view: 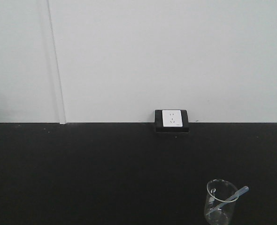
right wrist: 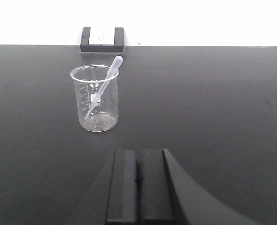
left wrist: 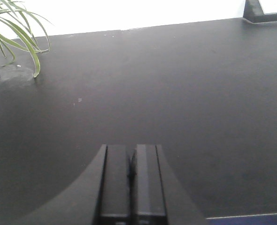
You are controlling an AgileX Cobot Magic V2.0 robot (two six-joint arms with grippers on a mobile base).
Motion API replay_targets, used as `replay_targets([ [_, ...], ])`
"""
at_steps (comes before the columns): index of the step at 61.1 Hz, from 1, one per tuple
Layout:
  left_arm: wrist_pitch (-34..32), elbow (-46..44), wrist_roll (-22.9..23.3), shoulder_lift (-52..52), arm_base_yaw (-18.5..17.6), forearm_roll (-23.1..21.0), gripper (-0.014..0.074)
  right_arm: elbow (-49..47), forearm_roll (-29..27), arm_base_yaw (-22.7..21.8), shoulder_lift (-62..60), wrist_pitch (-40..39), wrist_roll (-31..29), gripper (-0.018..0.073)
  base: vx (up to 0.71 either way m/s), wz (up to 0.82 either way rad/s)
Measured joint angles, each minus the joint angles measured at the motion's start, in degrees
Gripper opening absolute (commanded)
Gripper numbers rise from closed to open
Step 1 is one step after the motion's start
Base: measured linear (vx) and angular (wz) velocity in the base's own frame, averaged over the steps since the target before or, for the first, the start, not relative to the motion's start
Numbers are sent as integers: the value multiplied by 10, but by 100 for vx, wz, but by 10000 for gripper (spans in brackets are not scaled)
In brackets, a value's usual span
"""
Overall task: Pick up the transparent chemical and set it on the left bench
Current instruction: 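Move the right gripper toward the glass beaker with the dropper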
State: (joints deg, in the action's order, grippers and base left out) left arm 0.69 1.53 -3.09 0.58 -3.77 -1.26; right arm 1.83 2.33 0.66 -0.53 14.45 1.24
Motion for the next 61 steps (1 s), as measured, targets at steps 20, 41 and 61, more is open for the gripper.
replay_targets([
  [20,0,0,0,0,0,0,-3,0,0,0,0,0,0,-8,0,0],
  [41,0,0,0,0,0,0,-3,0,0,0,0,0,0,-8,0,0],
  [61,0,0,0,0,0,0,-3,0,9,0,0,-44,-3,-8,0,0],
])
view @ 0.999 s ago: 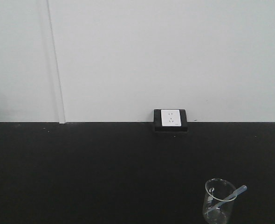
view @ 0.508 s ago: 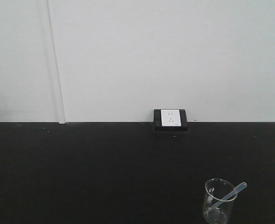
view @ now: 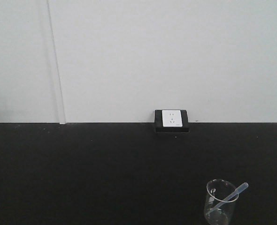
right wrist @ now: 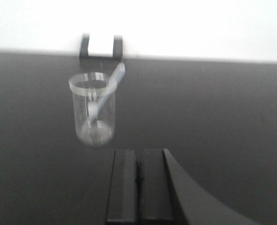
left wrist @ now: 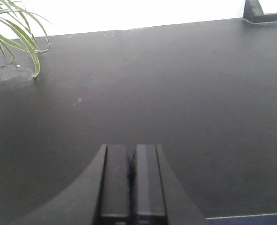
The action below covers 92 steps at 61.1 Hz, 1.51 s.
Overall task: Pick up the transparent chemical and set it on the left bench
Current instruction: 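Move the right gripper toward the glass beaker with the dropper, then close the right gripper on the dropper pipette inside the beaker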
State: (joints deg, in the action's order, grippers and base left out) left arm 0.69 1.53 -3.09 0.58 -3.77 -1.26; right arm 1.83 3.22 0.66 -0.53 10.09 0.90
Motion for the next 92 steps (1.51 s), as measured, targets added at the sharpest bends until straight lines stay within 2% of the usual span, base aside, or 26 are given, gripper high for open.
replay_targets([
  [20,0,0,0,0,0,0,-3,0,-5,0,0,-142,6,-4,0,0],
  [24,0,0,0,0,0,0,-3,-2,-5,0,1,-148,7,-3,0,0],
  [29,0,0,0,0,0,0,-3,-25,-5,0,24,-114,7,-3,0,0],
  [35,0,0,0,0,0,0,-3,-70,-6,0,85,-84,7,0,0,0],
  [44,0,0,0,0,0,0,-3,-129,-11,0,214,-90,25,22,0,0],
  [55,0,0,0,0,0,0,-3,-167,-13,0,380,-104,55,90,0,0],
  [63,0,0,0,0,0,0,-3,-187,-14,0,492,-160,56,185,0,0],
  [73,0,0,0,0,0,0,-3,-215,-14,0,607,-249,58,345,0,0],
  [78,0,0,0,0,0,0,-3,-225,-14,0,664,-312,69,417,0,0],
  [92,0,0,0,0,0,0,-3,-229,10,0,789,-467,127,444,0,0],
])
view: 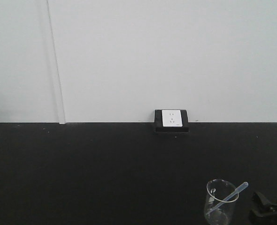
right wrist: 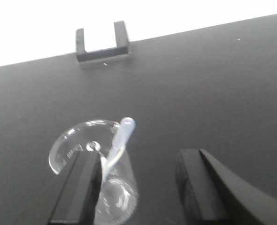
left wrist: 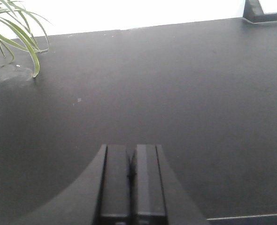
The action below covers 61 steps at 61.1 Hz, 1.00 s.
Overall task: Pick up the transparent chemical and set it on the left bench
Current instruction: 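Close the right gripper on the dropper pipette inside the beaker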
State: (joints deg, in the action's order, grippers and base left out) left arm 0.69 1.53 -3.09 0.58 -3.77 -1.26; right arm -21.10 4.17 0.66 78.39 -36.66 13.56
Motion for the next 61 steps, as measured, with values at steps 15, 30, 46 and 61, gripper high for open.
replay_targets([
  [15,0,0,0,0,0,0,-3,-35,38,0,108,-85,27,444,0,0],
  [30,0,0,0,0,0,0,-3,-134,74,0,191,-77,51,443,0,0],
  [46,0,0,0,0,0,0,-3,-154,81,0,221,-57,80,374,0,0],
  [61,0,0,0,0,0,0,-3,-154,81,0,222,-57,82,117,0,0],
])
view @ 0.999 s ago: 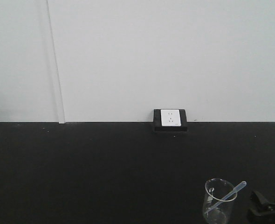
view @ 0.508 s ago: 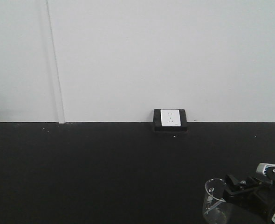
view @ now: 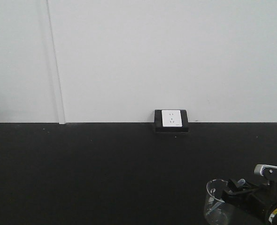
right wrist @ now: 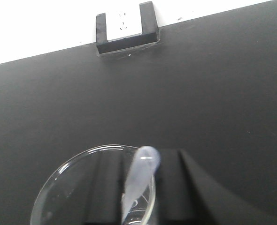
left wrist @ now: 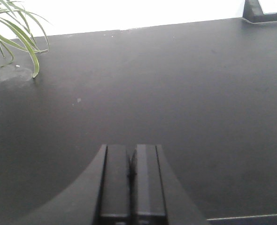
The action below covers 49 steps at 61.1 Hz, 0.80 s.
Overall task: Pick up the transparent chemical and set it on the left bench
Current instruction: 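Close the right gripper on the dropper pipette inside the beaker, then lift the dropper pipette out of the beaker with the right gripper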
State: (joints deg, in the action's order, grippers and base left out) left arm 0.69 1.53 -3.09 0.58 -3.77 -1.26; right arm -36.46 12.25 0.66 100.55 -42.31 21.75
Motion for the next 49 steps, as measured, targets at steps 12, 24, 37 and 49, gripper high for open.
replay_targets([
  [12,0,0,0,0,0,0,-3,0,0,0,-15,-3,-15,-12,0,0],
  [24,0,0,0,0,0,0,-3,0,11,0,-92,14,-71,-7,0,0],
  [37,0,0,0,0,0,0,-3,49,92,0,-279,55,-65,-4,0,0],
  [49,0,0,0,0,0,0,-3,150,121,0,-477,139,-41,-4,0,0],
])
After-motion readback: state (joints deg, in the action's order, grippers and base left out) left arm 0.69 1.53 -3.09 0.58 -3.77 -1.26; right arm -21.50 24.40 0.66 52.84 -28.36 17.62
